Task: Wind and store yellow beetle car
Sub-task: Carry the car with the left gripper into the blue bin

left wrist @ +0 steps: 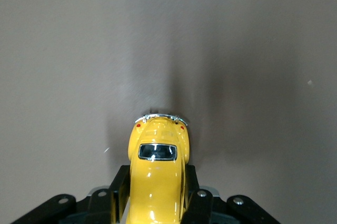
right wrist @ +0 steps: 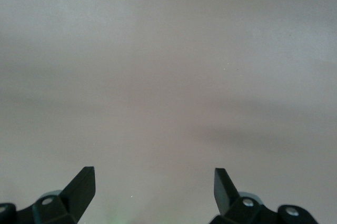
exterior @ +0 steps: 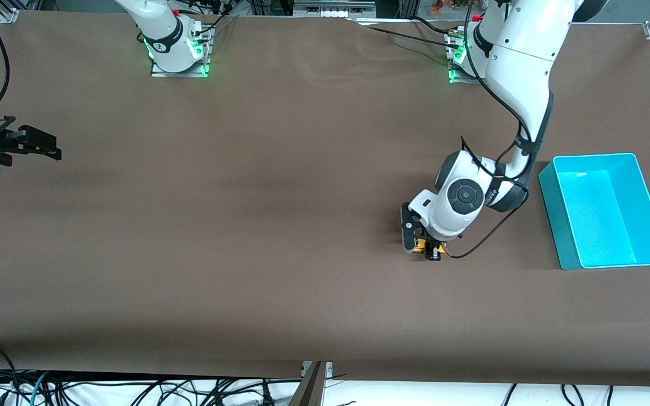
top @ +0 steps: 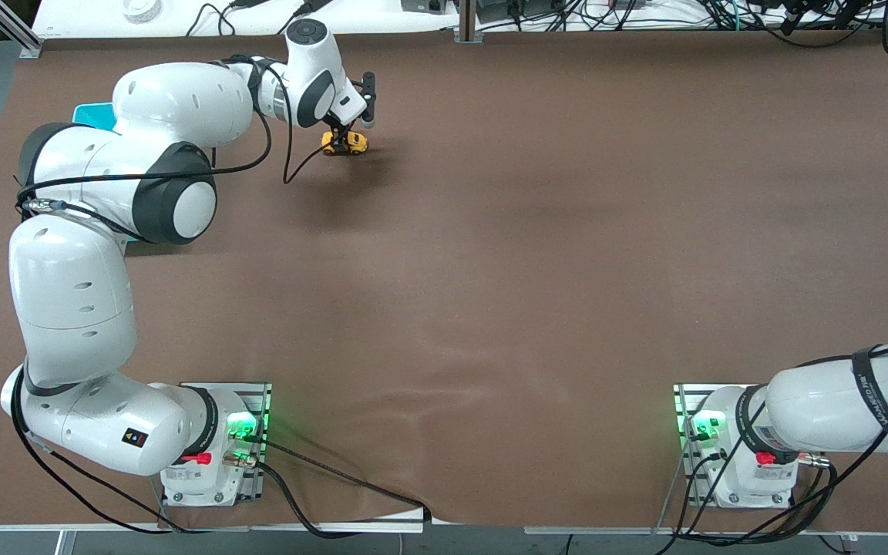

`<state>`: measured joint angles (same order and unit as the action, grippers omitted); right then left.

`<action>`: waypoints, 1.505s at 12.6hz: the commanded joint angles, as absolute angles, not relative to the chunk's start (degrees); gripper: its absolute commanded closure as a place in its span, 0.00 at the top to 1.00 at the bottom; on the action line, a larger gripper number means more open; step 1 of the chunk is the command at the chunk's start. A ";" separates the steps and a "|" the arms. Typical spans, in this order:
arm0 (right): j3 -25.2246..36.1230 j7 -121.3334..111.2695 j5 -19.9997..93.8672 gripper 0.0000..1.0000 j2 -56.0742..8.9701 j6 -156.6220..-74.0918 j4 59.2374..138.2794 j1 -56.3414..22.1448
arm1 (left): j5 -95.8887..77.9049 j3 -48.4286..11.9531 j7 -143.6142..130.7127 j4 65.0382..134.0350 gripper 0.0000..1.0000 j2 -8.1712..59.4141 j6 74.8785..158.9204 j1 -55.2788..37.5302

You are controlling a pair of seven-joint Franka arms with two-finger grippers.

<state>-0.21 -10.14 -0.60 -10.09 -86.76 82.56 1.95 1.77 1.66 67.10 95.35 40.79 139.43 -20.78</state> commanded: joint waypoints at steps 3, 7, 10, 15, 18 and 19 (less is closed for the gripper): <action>-0.35 -9.49 -1.14 1.00 -9.67 -86.92 82.79 2.20 | 2.64 2.37 67.33 98.85 0.00 28.78 125.63 -17.33; -0.35 -9.49 -1.14 1.00 -9.67 -86.92 82.79 2.20 | 2.64 2.37 68.11 114.66 0.00 12.08 123.22 -9.25; -0.26 -9.49 -1.14 1.00 -9.84 -86.84 82.79 2.28 | 2.90 2.37 71.60 121.71 0.00 4.59 122.61 -0.82; -0.26 -9.49 -1.06 1.00 -9.93 -86.84 82.79 2.64 | 2.90 2.55 85.14 123.13 0.00 5.80 123.22 15.97; -0.26 -9.40 -1.14 1.00 -9.93 -86.92 82.79 2.55 | 3.08 5.26 86.84 125.93 0.00 6.32 125.05 18.28; -0.26 -9.49 -1.14 1.00 -9.93 -86.84 82.79 2.64 | 3.16 5.53 87.10 127.95 0.00 6.33 127.68 19.67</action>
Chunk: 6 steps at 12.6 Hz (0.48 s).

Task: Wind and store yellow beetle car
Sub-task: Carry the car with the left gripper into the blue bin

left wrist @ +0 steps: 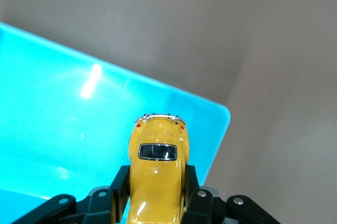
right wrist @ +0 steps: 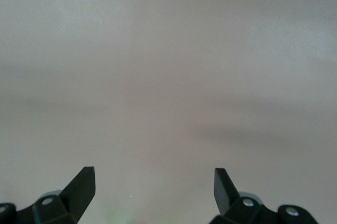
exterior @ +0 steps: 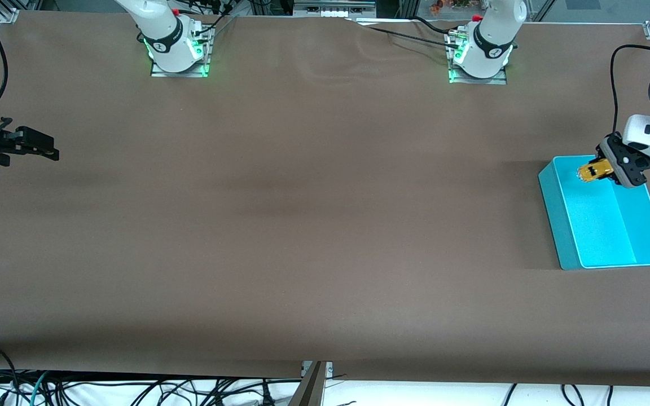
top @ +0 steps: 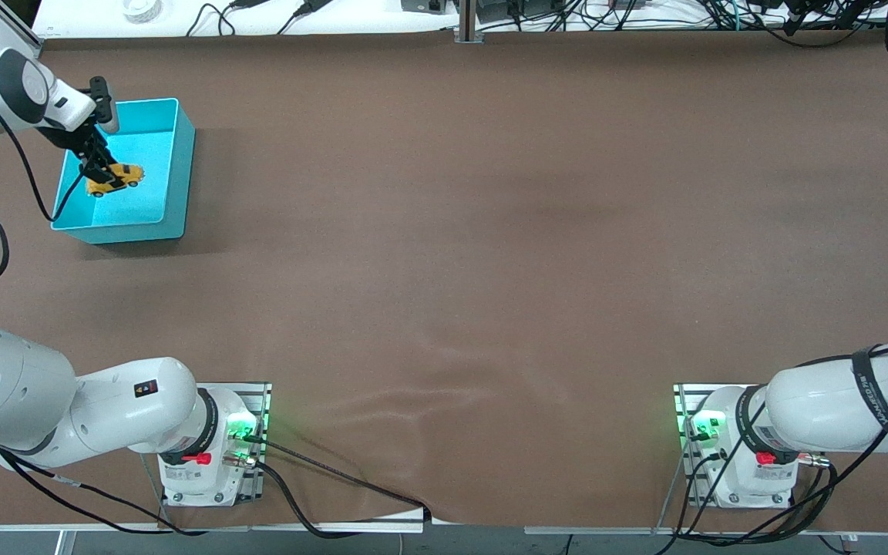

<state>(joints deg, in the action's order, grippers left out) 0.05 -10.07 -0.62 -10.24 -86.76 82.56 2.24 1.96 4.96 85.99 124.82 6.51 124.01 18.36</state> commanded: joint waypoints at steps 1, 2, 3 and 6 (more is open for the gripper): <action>-0.26 -9.49 -1.06 1.00 -9.93 -86.92 82.79 2.64 | 3.34 5.54 88.32 128.93 0.00 7.02 129.88 20.82; -0.26 -9.49 -1.05 1.00 -9.93 -86.92 82.79 2.64 | 3.43 5.54 88.85 129.02 0.00 8.77 130.86 21.70; -0.26 -9.49 -1.05 1.00 -9.93 -86.92 82.79 2.55 | 3.43 5.54 88.77 129.02 0.00 10.18 131.22 22.32; -0.26 -9.49 -0.97 1.00 -9.93 -87.01 82.79 2.55 | 3.43 5.54 88.77 128.32 0.00 12.12 133.07 22.33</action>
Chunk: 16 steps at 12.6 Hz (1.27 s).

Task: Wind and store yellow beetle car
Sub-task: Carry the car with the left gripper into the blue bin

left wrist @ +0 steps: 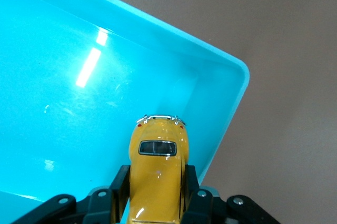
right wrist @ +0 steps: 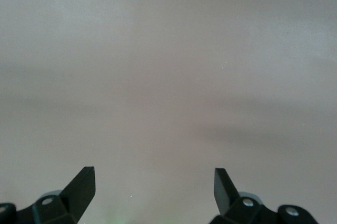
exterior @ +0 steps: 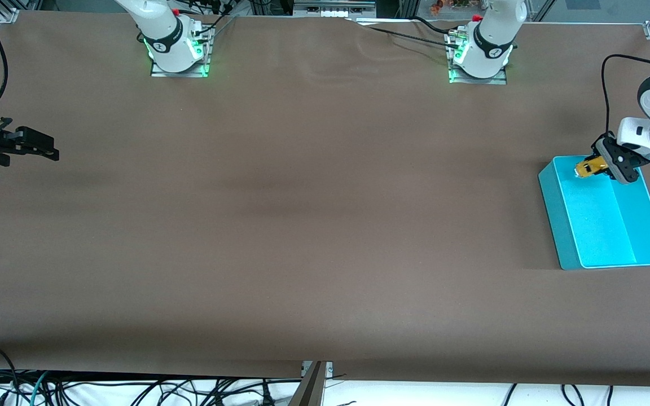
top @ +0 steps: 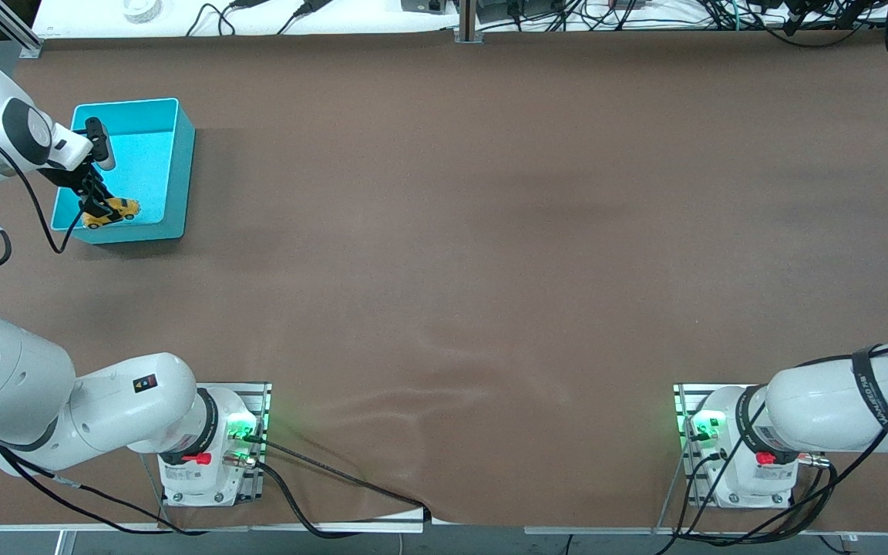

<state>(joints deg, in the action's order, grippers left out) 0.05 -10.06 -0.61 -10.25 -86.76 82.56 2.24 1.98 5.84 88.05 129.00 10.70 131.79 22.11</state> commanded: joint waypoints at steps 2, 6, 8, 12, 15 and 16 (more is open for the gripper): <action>-0.26 -9.49 -1.05 1.00 -9.93 -87.01 82.79 2.64 | 3.52 5.54 88.77 127.27 0.00 13.27 133.15 22.32; -0.26 -9.49 -1.05 1.00 -9.93 -87.01 82.79 2.64 | 5.69 5.45 90.69 123.59 0.00 13.88 132.80 21.10; -0.26 -9.49 -1.05 1.00 -9.93 -87.01 82.79 2.64 | 5.89 5.36 93.51 122.17 0.00 15.81 133.15 20.39; -0.26 -9.49 -0.97 1.00 -9.93 -87.01 82.79 2.64 | 5.71 5.36 95.09 122.08 0.00 17.57 133.42 19.52; -0.26 -9.49 -0.97 1.00 -9.93 -87.01 82.79 2.64 | 4.31 5.36 95.45 122.08 0.00 21.08 136.14 19.34; -0.26 -9.49 -0.97 1.00 -10.02 -87.01 82.79 2.64 | 3.09 5.36 95.36 122.08 0.00 22.14 136.14 19.34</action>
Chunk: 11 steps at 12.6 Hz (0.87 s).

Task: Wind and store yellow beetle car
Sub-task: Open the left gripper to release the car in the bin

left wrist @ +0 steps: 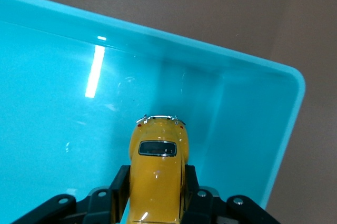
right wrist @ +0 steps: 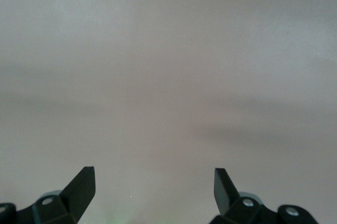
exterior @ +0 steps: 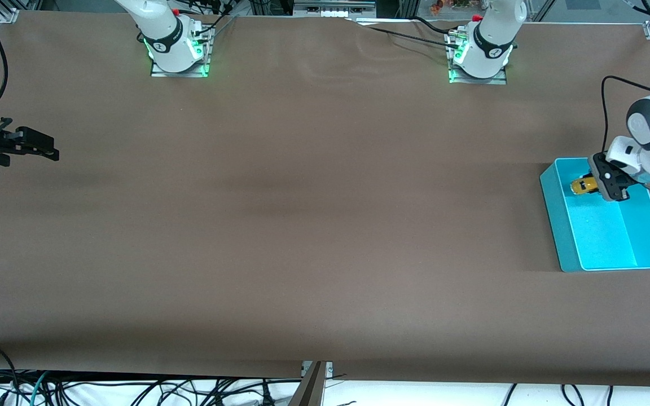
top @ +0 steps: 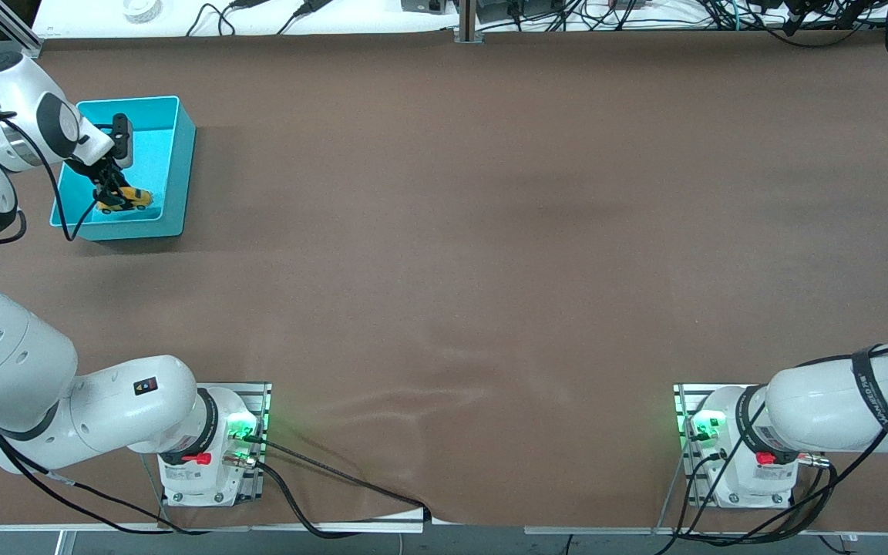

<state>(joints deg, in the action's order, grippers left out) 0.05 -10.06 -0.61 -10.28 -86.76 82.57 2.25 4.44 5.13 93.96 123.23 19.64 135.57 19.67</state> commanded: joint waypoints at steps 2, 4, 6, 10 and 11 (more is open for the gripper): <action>-0.18 -9.49 -0.97 1.00 -10.02 -87.01 82.79 2.64 | 1.41 5.36 95.27 122.17 0.08 23.28 136.23 19.34; -0.26 -9.49 -0.97 1.00 -10.02 -87.01 82.79 2.64 | 1.06 5.36 94.83 122.26 1.00 23.55 136.14 19.34; -0.18 -9.49 -0.97 1.00 -10.02 -87.01 82.79 2.64 | 0.35 5.36 94.66 122.52 1.00 22.59 135.71 19.34; 0.35 -9.23 -0.88 1.00 -10.02 -87.10 82.79 2.64 | 0.79 5.45 83.27 124.54 1.00 16.55 135.10 19.34; 0.44 -9.23 -0.88 1.00 -10.02 -87.53 82.79 2.64 | 0.44 5.45 81.23 124.45 1.00 12.70 132.65 19.42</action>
<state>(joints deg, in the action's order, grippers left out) 0.33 -9.75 -0.61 -10.30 -86.82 82.56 2.29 1.41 5.29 85.45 122.59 20.19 135.97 19.62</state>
